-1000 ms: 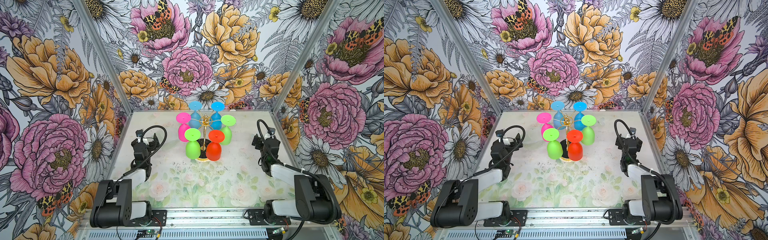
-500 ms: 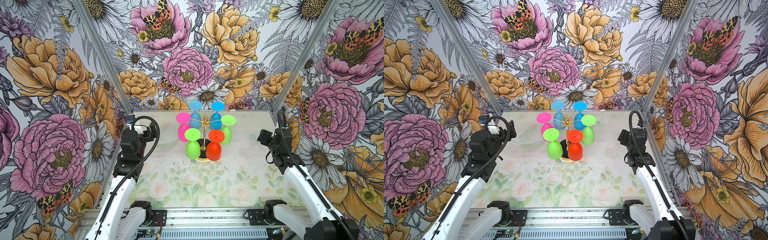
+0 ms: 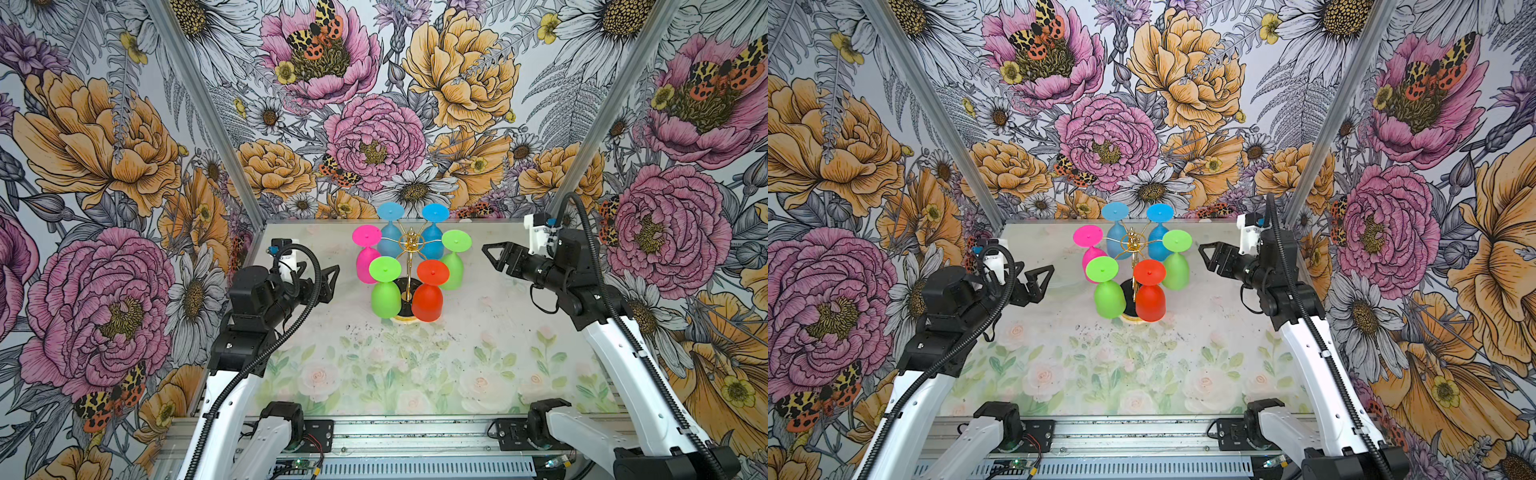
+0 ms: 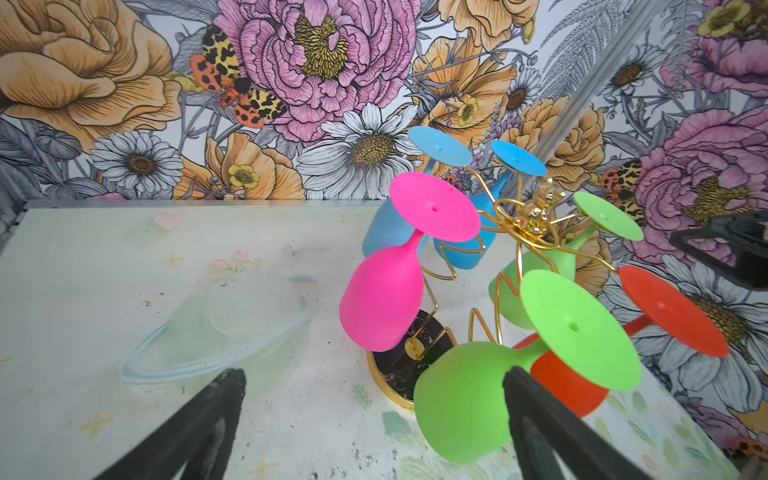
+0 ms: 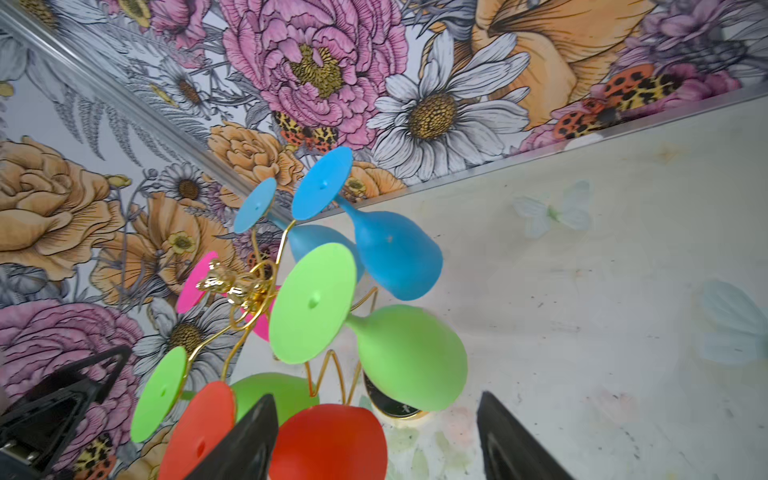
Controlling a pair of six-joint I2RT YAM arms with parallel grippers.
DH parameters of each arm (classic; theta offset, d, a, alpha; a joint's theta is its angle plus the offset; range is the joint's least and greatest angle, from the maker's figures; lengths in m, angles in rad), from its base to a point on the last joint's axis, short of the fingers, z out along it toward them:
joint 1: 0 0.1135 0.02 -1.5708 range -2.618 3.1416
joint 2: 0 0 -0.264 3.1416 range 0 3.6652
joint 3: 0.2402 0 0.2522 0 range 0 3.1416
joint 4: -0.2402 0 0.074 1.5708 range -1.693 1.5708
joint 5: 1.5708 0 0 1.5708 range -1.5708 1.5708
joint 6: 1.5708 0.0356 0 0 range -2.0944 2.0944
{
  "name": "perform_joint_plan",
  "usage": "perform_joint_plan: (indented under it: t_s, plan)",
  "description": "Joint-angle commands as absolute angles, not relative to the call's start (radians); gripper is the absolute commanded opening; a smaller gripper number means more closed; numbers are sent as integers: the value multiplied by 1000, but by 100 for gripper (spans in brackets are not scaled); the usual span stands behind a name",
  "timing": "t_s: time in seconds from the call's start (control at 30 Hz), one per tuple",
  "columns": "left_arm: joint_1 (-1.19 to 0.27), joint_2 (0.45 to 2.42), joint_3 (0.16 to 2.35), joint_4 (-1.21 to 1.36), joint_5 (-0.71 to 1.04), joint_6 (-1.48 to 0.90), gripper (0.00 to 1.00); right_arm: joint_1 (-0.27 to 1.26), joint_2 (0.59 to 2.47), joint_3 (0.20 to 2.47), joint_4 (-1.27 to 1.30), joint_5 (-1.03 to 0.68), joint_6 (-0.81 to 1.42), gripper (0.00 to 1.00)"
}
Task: Take the wine glass off the wine glass rack
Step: 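Raise both arms and move the right gripper toward the red glass's base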
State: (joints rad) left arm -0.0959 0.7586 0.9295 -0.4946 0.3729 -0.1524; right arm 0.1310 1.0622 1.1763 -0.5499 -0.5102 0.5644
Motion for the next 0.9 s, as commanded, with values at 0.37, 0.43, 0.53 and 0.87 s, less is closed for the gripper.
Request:
perform_joint_plan:
  t_s: [0.37,0.43,0.53,0.87]
  plan:
    - [-160,772,947,-498,563,-146,98,307,1150,1226,-576,-771,610,70]
    - [-175,769,938,-488,551,-150,99,328,1159,1232,-576,-761,616,68]
    - [-194,767,930,-471,545,-157,99,350,1176,1239,-575,-753,629,65]
    - [-228,760,902,-445,520,-158,99,377,1206,1240,-574,-737,654,50]
